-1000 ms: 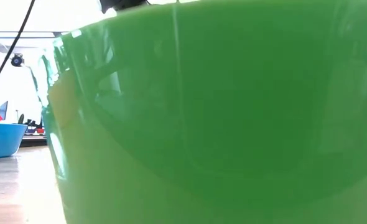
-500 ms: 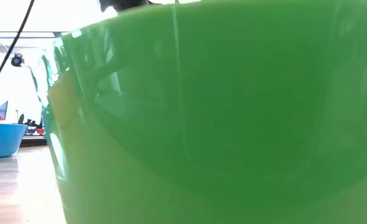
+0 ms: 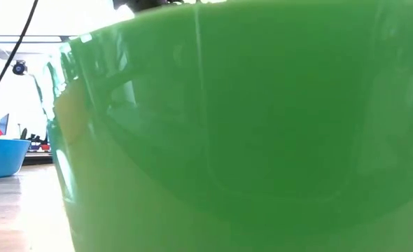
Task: Pick & Place Mini bowls
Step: Put the top blue bowl on the shelf
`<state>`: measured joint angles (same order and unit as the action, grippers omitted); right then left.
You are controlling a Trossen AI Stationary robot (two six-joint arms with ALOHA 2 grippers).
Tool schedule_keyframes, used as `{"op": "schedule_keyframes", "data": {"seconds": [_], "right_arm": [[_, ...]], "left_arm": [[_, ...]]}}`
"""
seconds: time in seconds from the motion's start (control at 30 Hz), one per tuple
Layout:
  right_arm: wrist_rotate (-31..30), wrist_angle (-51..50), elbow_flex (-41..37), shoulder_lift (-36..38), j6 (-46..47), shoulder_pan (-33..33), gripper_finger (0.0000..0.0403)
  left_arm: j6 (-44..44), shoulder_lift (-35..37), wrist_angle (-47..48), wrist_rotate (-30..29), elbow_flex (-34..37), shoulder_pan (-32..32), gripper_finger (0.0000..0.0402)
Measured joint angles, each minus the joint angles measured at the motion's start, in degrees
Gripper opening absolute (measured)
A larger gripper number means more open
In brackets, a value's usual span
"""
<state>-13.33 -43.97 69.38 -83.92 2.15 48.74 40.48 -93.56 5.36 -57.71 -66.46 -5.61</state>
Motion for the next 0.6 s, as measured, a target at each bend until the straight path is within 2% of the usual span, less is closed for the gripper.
{"op": "schedule_keyframes", "data": {"seconds": [0.17, 0.27, 0.6], "right_arm": [[0.60, 0.02, -0.04, -5.26, -1.76, 0.08, 0.0008], [3.10, 0.11, -0.04, -8.30, -2.99, 0.10, 0.0008], [3.54, 3.19, 1.37, -16.25, -3.87, 0.10, 0.0008]], "left_arm": [[-3.53, 1.09, -0.79, 0.02, 0.00, 0.02, 0.0104], [-5.83, 2.24, -0.82, 0.01, -0.04, 0.15, 0.0104], [-7.36, 5.28, -0.72, 1.31, -0.02, 0.27, 0.0104]]}}
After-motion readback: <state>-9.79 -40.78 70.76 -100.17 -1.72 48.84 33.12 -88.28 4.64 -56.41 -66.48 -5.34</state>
